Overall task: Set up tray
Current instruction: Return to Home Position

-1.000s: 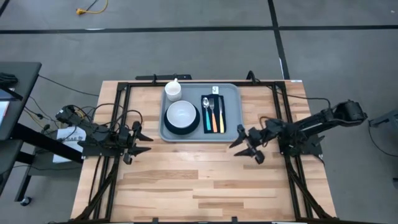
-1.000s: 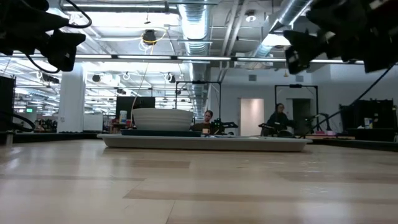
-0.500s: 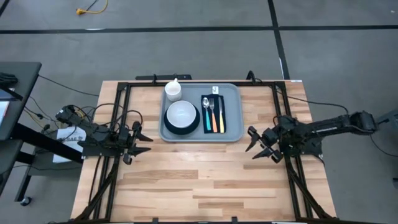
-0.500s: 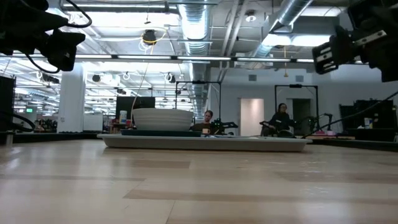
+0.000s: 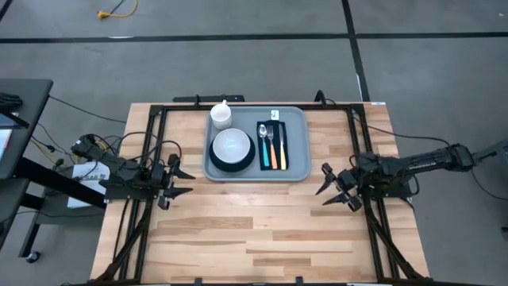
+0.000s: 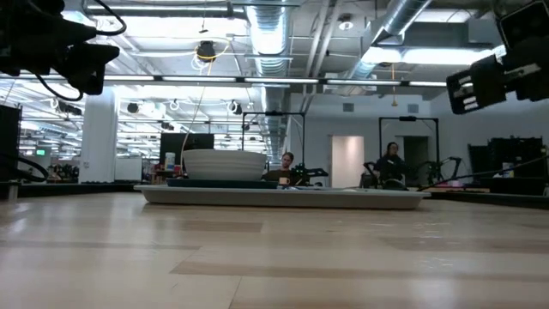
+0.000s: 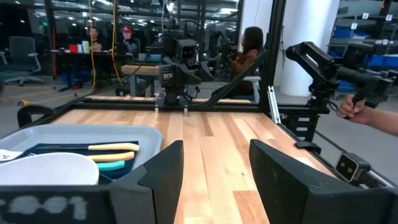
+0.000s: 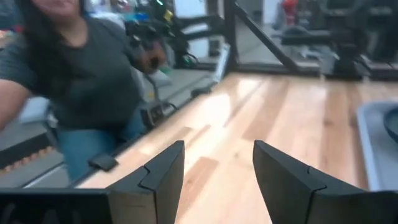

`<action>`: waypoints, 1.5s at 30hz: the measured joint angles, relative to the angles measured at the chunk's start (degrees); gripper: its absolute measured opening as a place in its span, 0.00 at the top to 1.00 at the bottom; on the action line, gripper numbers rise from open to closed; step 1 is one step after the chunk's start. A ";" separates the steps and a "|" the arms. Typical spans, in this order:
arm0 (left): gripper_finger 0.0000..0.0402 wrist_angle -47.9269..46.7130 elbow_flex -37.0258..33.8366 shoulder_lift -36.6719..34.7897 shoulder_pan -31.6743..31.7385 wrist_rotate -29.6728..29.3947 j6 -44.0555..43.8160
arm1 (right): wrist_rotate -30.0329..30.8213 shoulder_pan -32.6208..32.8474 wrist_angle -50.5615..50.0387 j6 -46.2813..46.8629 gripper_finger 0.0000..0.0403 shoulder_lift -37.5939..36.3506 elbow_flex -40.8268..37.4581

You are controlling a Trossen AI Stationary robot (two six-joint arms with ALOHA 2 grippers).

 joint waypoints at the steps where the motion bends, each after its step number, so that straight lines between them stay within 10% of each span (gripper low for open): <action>1: 0.57 0.00 0.00 0.00 0.00 -0.17 0.34 | 2.71 1.33 -1.18 -0.07 0.55 -0.02 0.00; 14: 0.57 0.21 0.00 0.02 0.00 -4.04 0.54 | 26.07 10.56 -5.96 1.64 0.54 -0.02 -0.04; 45: 0.57 0.39 -0.02 0.00 0.00 -4.06 0.21 | 25.64 10.19 -6.00 1.68 0.55 0.02 -0.09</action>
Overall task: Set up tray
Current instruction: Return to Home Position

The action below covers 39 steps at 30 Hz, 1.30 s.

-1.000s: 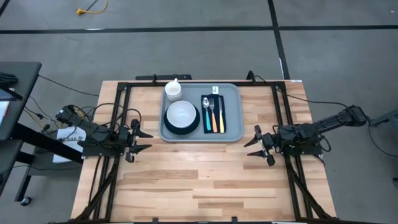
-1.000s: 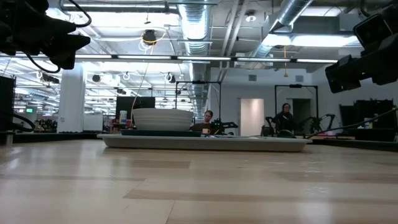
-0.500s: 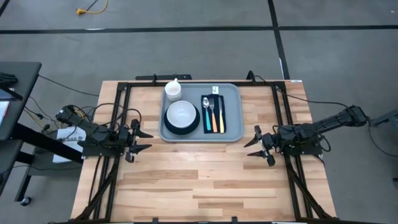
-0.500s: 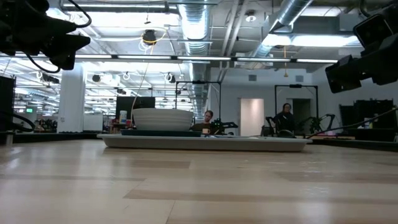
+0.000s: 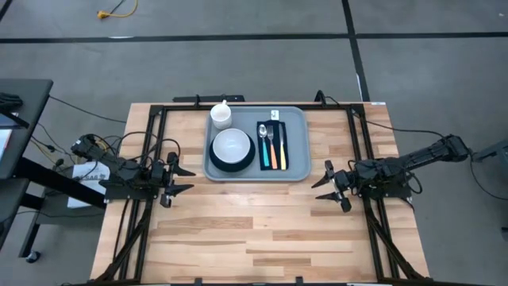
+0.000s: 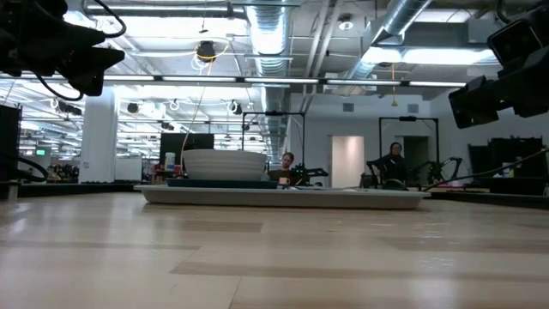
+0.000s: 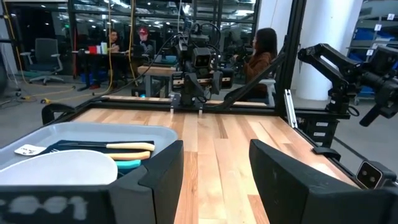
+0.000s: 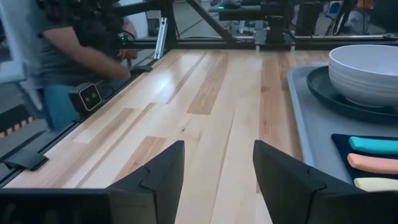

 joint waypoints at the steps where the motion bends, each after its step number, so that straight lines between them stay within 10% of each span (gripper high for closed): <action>1: 0.57 0.00 0.02 0.00 0.00 0.00 0.04 | 0.00 0.00 0.00 0.00 0.55 0.00 -0.02; 39: 0.57 -0.04 0.00 0.00 0.00 0.02 -0.55 | 0.00 0.00 -0.02 0.01 0.55 -0.01 -0.02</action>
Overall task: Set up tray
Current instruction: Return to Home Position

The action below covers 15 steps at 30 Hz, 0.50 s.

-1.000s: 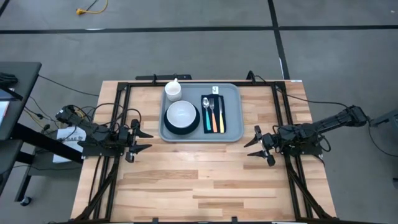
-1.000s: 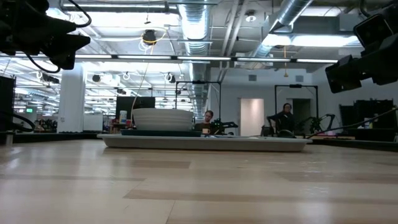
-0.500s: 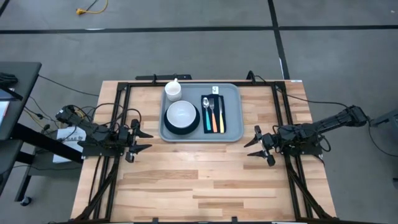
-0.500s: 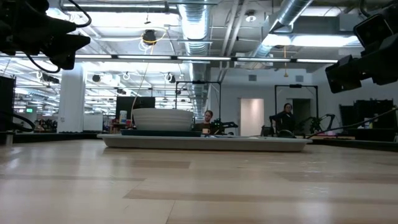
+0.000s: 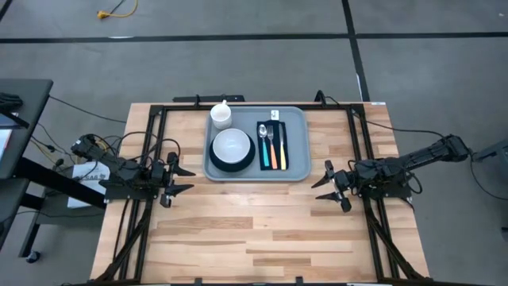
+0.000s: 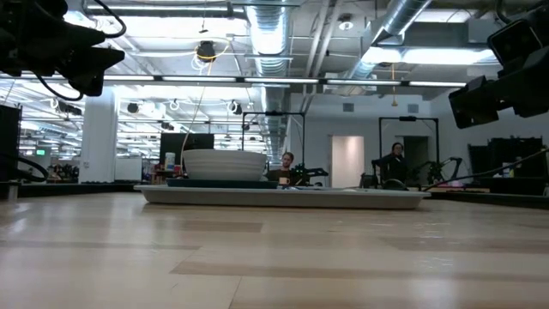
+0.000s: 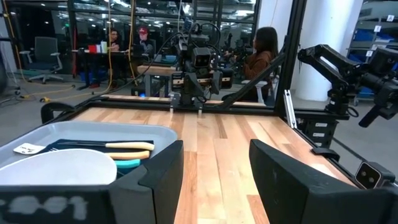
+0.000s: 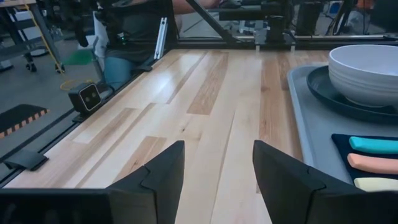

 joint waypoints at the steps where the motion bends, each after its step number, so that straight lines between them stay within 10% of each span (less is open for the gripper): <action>1: 0.57 0.01 0.02 0.00 0.00 0.00 0.26 | -0.01 0.00 0.00 -0.01 0.55 0.01 0.00; 15: 0.57 0.00 0.00 -0.01 0.00 0.00 -0.14 | 0.00 0.00 0.00 0.00 0.55 -0.01 0.00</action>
